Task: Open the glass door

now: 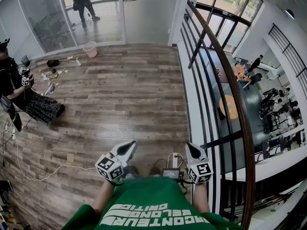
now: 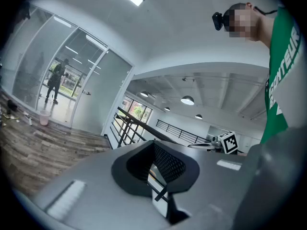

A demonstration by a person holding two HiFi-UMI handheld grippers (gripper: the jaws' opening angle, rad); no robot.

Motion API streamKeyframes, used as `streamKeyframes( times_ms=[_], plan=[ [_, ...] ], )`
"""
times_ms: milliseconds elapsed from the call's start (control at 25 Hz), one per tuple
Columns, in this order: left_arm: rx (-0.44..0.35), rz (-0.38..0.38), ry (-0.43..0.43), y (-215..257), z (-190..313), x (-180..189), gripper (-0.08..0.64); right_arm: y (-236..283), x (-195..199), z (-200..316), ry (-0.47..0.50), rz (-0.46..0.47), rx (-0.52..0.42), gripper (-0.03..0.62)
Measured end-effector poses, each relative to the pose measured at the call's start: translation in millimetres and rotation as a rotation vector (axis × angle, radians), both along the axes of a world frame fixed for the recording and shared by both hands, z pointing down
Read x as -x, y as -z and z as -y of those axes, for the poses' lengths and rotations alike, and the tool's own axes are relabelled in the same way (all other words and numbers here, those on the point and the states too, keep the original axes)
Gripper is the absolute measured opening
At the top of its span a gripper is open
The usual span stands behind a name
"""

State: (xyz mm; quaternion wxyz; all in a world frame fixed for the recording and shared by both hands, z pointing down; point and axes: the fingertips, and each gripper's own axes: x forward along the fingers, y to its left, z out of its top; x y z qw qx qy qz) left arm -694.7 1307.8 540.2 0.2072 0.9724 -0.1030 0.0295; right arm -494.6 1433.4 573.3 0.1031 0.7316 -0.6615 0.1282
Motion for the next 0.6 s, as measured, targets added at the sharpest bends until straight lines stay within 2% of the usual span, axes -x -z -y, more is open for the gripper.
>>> streamKeyframes(
  times_ms=[280, 600],
  plan=[
    [0.014, 0.006, 0.049, -6.5, -0.1, 5.1, 0.017, -4.2, 1.6, 15.0, 0.061, -0.006, 0.011, -0.008],
    [0.017, 0.006, 0.044, -8.2, -3.1, -7.5, 0.017, -5.8, -4.4, 17.3, 0.081, -0.013, 0.013, -0.008]
  ],
)
